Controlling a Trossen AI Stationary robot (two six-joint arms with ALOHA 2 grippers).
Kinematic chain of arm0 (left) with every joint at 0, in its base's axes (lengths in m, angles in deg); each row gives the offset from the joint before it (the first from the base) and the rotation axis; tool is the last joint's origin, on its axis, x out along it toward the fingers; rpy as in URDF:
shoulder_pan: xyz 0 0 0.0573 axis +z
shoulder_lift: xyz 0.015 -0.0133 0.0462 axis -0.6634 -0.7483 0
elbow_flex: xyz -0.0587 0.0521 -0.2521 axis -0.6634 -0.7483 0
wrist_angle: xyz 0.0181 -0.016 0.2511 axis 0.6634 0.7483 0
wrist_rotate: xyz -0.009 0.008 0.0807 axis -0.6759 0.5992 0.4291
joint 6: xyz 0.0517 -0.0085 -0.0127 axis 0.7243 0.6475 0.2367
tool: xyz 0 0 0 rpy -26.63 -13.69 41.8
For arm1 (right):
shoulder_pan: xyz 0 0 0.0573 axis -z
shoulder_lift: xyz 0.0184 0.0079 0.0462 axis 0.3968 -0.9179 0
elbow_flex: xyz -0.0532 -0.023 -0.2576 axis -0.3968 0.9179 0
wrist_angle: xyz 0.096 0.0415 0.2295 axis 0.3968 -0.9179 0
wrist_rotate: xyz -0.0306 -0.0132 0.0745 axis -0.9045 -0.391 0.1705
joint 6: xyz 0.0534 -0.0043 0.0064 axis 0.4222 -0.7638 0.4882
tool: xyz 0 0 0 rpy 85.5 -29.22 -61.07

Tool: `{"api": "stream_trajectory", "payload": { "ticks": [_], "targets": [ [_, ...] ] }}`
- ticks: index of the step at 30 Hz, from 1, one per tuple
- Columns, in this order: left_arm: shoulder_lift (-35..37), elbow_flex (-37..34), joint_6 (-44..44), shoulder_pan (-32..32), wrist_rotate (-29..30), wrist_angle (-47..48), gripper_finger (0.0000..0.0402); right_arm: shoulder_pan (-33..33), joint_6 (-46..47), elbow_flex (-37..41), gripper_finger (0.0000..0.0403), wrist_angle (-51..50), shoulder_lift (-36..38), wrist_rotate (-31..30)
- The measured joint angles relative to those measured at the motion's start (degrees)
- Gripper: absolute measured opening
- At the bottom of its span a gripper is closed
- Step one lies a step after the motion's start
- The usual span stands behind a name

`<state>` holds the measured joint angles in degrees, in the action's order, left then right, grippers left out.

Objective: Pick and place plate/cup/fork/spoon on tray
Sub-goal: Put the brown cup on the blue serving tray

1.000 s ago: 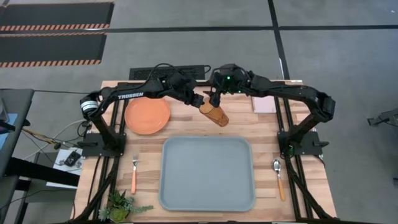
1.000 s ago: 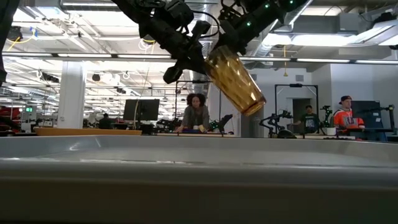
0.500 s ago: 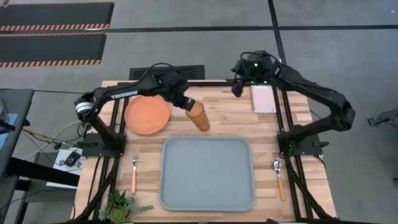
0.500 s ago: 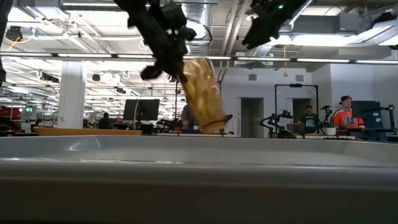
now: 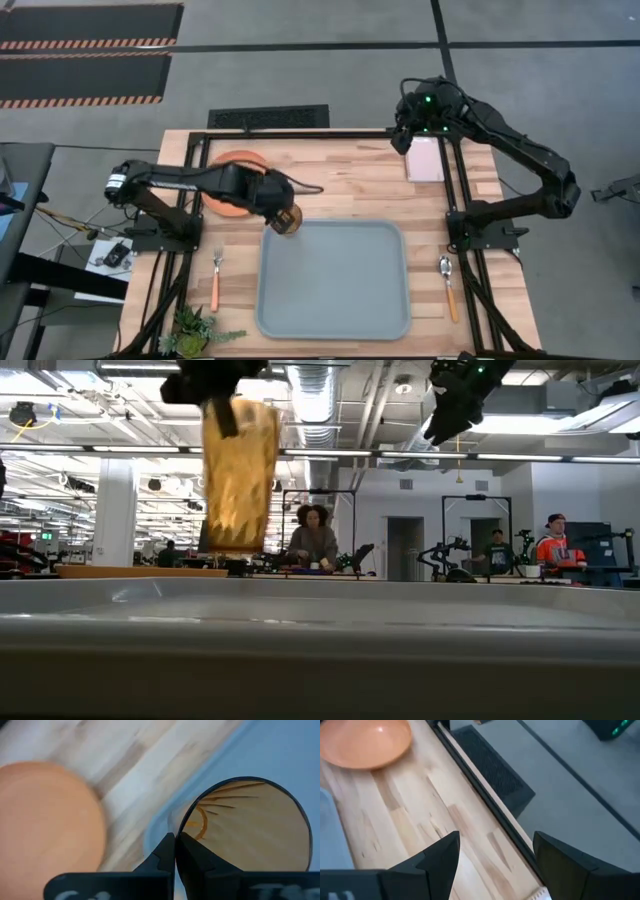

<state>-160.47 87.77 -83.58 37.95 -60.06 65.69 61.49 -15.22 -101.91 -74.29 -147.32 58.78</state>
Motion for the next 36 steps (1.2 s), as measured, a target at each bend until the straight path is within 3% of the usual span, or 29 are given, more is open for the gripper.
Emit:
{"api": "stream_trajectory", "payload": {
  "ticks": [5,11,19,24,29,36],
  "targets": [
    [-2.92,-0.04,-2.95,-1.72,3.61,2.86,0.0,0.23,-1.1,0.0,0.0274,-4.27,0.0,0.05],
    [-3.35,-1.81,-3.77,-1.73,0.57,-1.9,0.0,0.19,-1.65,0.0,0.0274,-5.46,0.0,0.05],
    [3.87,-11.02,-10.31,-2.08,-2.68,-7.3,0.0,0.19,-2.09,0.0,0.0274,-6.24,-0.02,0.05],
    [5.63,-12.59,-12.38,-2.06,-2.74,-9.17,0.0,0.19,-1.2,0.0,0.0274,-6.26,-0.02,0.09],
    [1.35,-6.21,-6.28,-1.07,-5.1,-13.08,0.0,0.19,-1.02,0.0,0.0274,-7.04,-0.02,0.09],
    [-11.74,11.11,11.69,5.2,-9.38,-13.02,0.0,0.27,-1.02,0.0,0.0274,-10.92,0.2,0.07]
  ]
}}
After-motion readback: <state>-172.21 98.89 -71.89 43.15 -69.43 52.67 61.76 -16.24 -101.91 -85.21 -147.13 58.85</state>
